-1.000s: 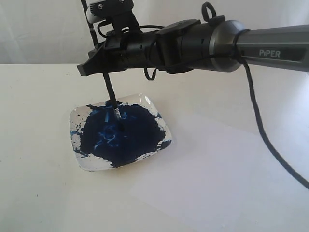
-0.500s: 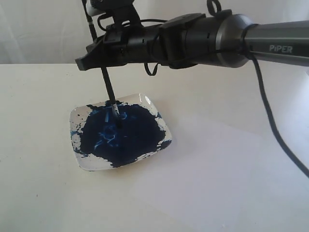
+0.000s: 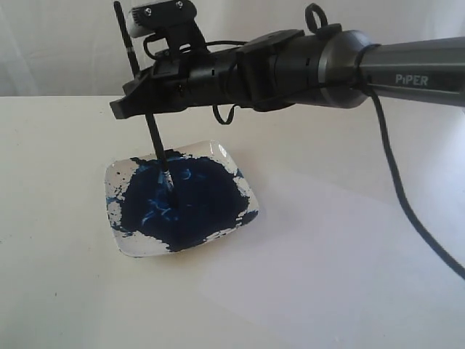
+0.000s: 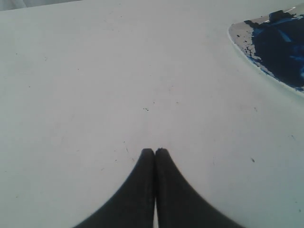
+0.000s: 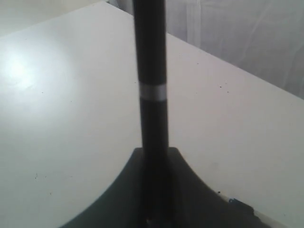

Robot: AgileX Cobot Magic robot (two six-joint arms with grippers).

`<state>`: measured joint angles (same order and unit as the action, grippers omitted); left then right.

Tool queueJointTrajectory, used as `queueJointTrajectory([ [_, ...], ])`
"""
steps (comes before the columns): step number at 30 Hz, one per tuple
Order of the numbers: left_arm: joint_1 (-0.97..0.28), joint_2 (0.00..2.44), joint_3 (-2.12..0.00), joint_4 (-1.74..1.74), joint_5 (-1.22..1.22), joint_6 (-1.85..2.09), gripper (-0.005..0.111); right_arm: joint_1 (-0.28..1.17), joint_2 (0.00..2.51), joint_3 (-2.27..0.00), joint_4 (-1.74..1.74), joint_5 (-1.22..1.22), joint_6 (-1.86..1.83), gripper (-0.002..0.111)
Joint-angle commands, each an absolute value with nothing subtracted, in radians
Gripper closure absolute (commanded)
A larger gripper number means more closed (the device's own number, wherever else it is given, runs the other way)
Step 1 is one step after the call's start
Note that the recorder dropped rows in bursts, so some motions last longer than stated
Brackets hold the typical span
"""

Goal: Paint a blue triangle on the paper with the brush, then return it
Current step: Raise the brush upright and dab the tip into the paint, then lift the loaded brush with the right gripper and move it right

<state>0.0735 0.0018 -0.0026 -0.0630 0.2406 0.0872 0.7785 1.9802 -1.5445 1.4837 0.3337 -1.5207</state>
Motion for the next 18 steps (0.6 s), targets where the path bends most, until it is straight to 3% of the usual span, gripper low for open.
queueJointTrajectory([
  [1, 0.077, 0.000, 0.000, -0.073, 0.247, 0.087, 0.107, 0.776, 1.893, -1.545, 1.462, 0.344, -1.515, 0.103],
  [10, 0.077, 0.000, 0.000, -0.073, 0.247, 0.087, 0.107, 0.768, 1.678, -1.419, 1.402, 0.426, -1.537, 0.103],
  [18, 0.077, 0.000, 0.000, -0.073, 0.247, 0.087, 0.107, 0.625, 1.404, -1.127, 1.412, 0.432, -1.611, 0.103],
])
